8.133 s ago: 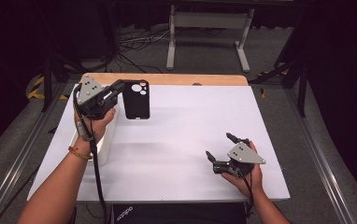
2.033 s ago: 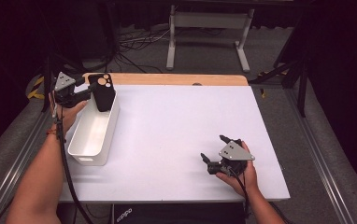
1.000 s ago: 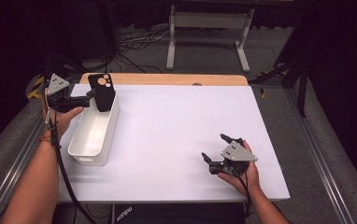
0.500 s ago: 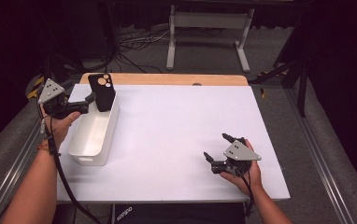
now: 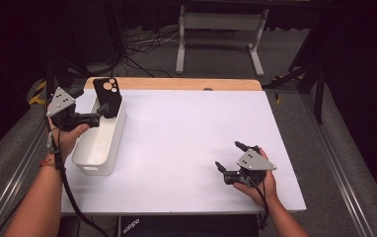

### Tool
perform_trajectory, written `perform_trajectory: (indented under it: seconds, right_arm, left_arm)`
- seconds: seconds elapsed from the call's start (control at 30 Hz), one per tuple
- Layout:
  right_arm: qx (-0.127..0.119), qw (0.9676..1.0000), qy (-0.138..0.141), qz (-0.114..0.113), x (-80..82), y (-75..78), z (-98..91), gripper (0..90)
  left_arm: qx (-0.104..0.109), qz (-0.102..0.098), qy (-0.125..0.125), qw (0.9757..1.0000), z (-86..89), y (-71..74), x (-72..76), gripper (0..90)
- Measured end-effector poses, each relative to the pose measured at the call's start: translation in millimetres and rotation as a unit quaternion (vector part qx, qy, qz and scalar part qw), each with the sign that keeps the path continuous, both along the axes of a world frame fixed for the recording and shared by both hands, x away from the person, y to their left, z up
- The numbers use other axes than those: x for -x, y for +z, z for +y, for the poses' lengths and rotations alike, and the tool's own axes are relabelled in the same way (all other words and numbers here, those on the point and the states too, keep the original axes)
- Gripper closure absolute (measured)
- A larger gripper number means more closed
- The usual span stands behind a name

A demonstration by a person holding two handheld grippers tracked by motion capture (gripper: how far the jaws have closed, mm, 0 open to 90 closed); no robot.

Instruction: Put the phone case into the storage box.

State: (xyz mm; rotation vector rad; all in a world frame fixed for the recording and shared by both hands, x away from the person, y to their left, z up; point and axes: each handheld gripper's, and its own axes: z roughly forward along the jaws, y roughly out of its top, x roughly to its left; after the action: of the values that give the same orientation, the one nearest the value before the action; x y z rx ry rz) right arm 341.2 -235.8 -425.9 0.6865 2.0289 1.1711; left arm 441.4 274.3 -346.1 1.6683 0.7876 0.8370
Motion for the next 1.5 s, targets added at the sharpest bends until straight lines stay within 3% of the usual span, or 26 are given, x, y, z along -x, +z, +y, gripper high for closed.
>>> perform_trajectory:
  seconds: [0.17, 0.87, 1.2, 1.5]
  right_arm:
    - [0.001, 1.0, 0.0, 0.0, 0.7, 0.2, 0.3, 10.7]
    - [-0.004, 1.0, 0.003, 0.001, 0.9, 1.9, 1.1, 10.6]
    - [-0.005, 1.0, 0.002, 0.001, 1.0, 2.7, 0.6, 10.6]
    - [-0.007, 1.0, 0.001, 0.0, 2.1, 3.7, -0.3, 10.6]
  left_arm:
    - [-0.004, -0.01, -0.011, 0.9999, -7.0, 3.2, 7.2, 4.7]
    - [0.005, -0.014, -0.041, 0.999, -17.9, 7.0, 29.4, 3.7]
    - [0.022, -0.012, -0.056, 0.9981, -24.3, 4.3, 39.5, 3.6]
    - [0.011, -0.023, -0.067, 0.9974, -32.6, 6.7, 51.7, 3.2]
